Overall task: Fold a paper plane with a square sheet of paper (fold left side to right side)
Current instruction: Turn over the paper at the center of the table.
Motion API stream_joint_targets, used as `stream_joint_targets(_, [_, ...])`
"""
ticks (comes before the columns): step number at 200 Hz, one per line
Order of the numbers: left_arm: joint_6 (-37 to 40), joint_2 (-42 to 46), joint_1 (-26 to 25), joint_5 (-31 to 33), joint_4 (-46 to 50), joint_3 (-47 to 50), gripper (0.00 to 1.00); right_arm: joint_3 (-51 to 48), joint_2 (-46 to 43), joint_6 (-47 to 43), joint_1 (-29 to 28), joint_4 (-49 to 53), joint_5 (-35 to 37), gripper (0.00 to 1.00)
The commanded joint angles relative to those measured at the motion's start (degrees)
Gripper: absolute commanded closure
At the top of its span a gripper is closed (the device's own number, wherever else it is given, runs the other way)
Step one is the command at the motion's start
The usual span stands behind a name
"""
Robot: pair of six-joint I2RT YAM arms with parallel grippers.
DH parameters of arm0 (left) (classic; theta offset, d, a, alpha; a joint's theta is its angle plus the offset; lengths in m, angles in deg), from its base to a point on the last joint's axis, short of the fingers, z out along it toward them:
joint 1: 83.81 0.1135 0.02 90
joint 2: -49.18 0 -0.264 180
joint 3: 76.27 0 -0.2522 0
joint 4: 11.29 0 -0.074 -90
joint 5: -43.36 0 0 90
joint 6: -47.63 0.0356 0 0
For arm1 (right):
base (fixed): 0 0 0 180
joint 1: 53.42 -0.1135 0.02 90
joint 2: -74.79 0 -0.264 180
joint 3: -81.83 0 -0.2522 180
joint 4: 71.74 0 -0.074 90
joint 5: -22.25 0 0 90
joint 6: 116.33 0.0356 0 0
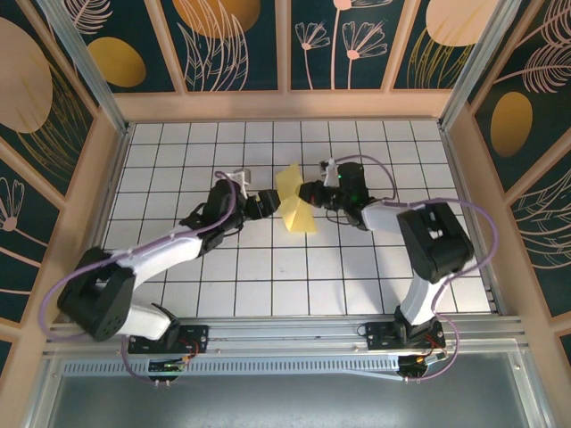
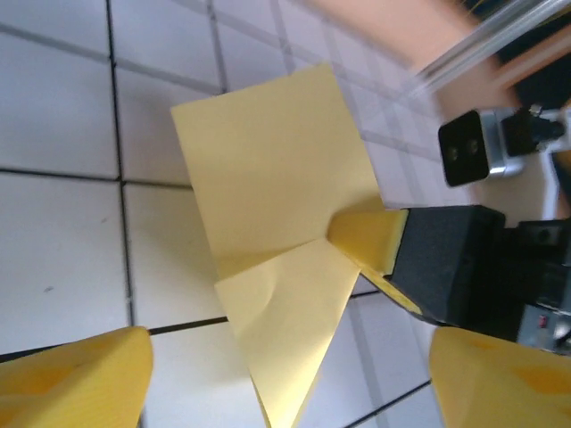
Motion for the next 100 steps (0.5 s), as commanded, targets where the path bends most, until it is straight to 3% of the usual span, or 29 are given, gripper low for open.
stream_joint_targets(1, [-3.0, 7.3, 0.1, -1.7, -6.1, 3.0, 0.09, 0.0, -7.8, 0.8, 2.7, -5.8, -0.9, 1.0])
stream_joint_targets(12, [-4.4, 10.5, 0.2, -3.9, -10.2, 4.4, 0.02, -1.4, -10.6, 4.6, 4.2, -10.5, -2.4, 1.0])
stream_joint_targets(31, [-8.0, 13.2, 0.1, -8.7, -18.9, 6.1, 0.01, -3.3, -14.4, 11.4, 6.5, -17.6, -3.9, 1.0])
stream_joint_targets(50, [-11.8, 12.0, 0.2, -14.5, -26.6, 6.2, 0.01, -3.4, -16.9, 14.1, 7.1, -18.2, -3.5, 1.0])
stream_joint_targets(69, [-13.4, 9.1, -0.6, -18.7, -29.9, 4.3, 0.01, -3.4, -18.6, 16.8, 7.0, -18.0, -3.2, 1.0])
stream_joint_targets(100, [-13.6, 4.1, -2.3, -20.1, -31.8, 1.3, 0.02, -4.7, -19.7, 22.7, 7.1, -20.5, -3.7, 1.0])
